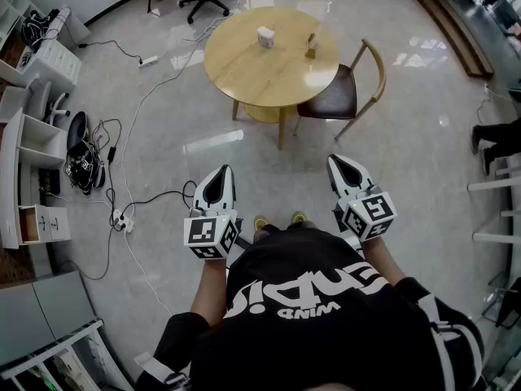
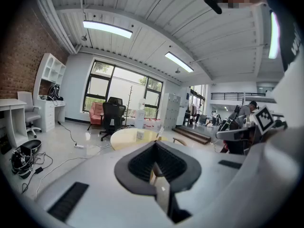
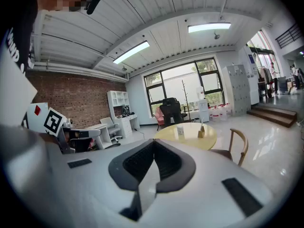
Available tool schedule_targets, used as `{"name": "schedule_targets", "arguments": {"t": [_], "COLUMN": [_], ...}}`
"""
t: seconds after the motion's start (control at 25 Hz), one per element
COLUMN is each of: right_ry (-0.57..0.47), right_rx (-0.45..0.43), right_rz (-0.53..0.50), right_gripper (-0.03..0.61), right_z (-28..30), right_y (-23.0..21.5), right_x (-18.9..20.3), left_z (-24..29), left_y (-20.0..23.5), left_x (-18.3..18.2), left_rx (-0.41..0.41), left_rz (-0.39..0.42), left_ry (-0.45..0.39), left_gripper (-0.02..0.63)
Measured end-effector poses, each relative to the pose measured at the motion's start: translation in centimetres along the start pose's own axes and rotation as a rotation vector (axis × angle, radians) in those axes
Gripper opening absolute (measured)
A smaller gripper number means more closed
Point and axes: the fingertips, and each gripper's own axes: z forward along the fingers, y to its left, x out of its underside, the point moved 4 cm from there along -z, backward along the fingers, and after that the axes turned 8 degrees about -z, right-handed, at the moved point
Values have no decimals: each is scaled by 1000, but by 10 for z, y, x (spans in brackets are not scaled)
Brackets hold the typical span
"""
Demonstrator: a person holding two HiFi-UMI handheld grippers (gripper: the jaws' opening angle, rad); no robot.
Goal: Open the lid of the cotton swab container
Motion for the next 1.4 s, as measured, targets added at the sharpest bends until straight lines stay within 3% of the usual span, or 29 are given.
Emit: {"name": "schedule_targets", "arguments": {"t": [0.84,1.4], "right_ry": [-78,-72], "right_rx": [71,59], "right_rz": [6,-14], "right_gripper": [3,3], "right_z": [27,72], "right_y": [38,21], "right_x": [-1,-8], "left_z": [0,42], "left_y": [52,70], "left_x": [-6,-20], "left_rx": [64,63], "left_rz": [32,43], "left_ry": [-12,-28], "left_gripper": [8,8]}}
